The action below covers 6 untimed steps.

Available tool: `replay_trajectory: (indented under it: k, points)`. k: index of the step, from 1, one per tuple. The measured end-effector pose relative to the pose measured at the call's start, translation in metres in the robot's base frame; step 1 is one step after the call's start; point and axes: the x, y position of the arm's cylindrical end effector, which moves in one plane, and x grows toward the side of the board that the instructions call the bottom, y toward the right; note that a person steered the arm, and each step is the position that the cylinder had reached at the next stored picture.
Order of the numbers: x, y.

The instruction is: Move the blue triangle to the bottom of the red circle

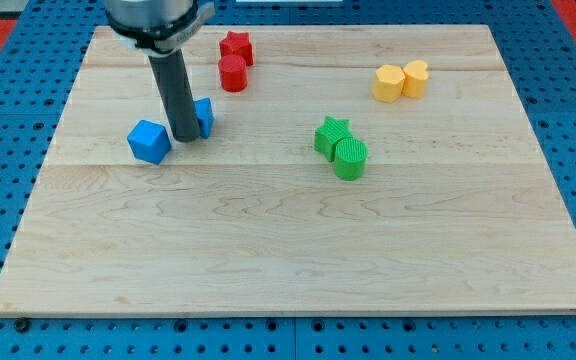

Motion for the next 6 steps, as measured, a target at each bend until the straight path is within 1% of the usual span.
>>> replay_trajectory:
  k: [1,2,3,4,5,6]
  points:
    - [-0.010,0.016]
    - [-0.010,0.030]
    - [0.007,-0.010]
    - [-0.018,-0.028]
    - [-0.040,0.004]
    - [-0.034,0.026]
